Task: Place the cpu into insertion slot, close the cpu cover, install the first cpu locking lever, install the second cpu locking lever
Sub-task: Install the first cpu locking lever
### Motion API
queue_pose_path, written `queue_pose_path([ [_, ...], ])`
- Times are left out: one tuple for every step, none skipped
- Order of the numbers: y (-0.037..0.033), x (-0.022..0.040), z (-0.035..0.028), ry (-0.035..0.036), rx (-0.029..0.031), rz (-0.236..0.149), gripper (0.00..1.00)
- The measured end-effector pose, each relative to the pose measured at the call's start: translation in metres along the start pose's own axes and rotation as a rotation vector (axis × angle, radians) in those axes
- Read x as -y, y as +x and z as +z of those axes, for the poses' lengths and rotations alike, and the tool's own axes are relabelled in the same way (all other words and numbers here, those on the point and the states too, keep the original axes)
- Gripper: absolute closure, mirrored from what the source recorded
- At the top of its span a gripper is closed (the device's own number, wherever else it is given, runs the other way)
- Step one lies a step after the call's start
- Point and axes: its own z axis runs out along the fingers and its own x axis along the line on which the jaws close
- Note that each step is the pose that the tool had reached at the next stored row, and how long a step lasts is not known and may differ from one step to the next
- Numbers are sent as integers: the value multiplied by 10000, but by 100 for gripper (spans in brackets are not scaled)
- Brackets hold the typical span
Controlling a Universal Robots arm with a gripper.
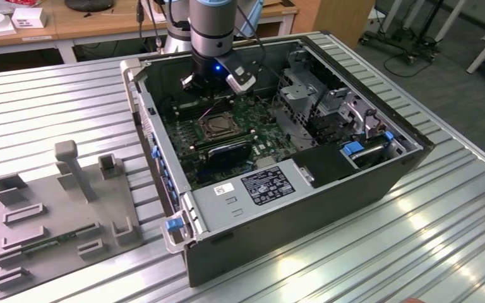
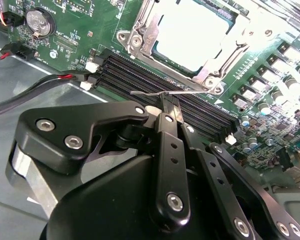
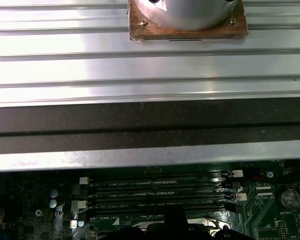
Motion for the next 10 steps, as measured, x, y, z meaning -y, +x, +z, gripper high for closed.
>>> queue_pose_path([
  [0,0,1,-1,0,0,89],
  [0,0,1,0,0,0,89],
  [0,0,1,0,0,0,89],
  [0,1,3,-2,1,0,89],
  [0,1,5,-3,2,0,89],
  [1,3,13,0,1,0,89],
  [2,6,24,0,1,0,89],
  [2,6,24,0,1,0,89],
  [2,6,25,0,0,0,89],
  [1,6,27,-1,1,1,89],
])
